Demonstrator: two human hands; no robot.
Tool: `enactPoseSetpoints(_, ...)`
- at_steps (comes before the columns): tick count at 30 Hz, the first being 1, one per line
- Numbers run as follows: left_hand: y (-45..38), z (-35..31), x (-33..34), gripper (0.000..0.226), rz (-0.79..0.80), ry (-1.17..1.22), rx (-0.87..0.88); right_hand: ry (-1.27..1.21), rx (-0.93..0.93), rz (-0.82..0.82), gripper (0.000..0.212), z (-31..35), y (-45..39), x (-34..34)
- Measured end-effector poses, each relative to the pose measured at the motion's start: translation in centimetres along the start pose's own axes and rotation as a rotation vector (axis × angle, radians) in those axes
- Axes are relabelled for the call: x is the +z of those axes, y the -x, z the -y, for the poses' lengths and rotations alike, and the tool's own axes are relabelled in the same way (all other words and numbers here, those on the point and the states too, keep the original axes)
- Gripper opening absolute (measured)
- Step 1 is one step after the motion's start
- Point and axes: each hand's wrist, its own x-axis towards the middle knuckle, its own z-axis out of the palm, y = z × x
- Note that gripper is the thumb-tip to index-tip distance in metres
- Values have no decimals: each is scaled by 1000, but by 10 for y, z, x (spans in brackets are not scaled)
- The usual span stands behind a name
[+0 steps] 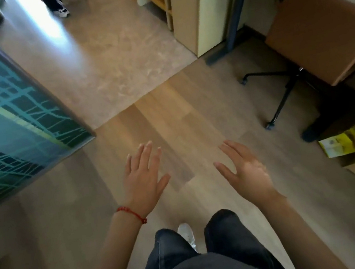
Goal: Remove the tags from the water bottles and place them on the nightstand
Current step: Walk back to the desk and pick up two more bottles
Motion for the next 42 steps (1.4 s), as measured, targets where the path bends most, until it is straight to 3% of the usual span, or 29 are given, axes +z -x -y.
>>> enactPoseSetpoints(11,-180,-37,-5,76,44,37,146,6,208,-76,45,-68,-123,-35)
enactPoseSetpoints(17,-275,-76,-24,67,20,59,249,-12,260,-143,45,-108,-193,-75)
enactPoseSetpoints(22,-342,-110,-30,73,27,78,332,-9,319,-215,44,-140,-231,-105)
enactPoseSetpoints(35,-562,-199,-32,62,62,80,728,4,653,-450,45,-230,-346,-150)
enactPoseSetpoints(42,-685,-251,-52,57,42,83,908,-12,738,-587,44,-263,-430,-187)
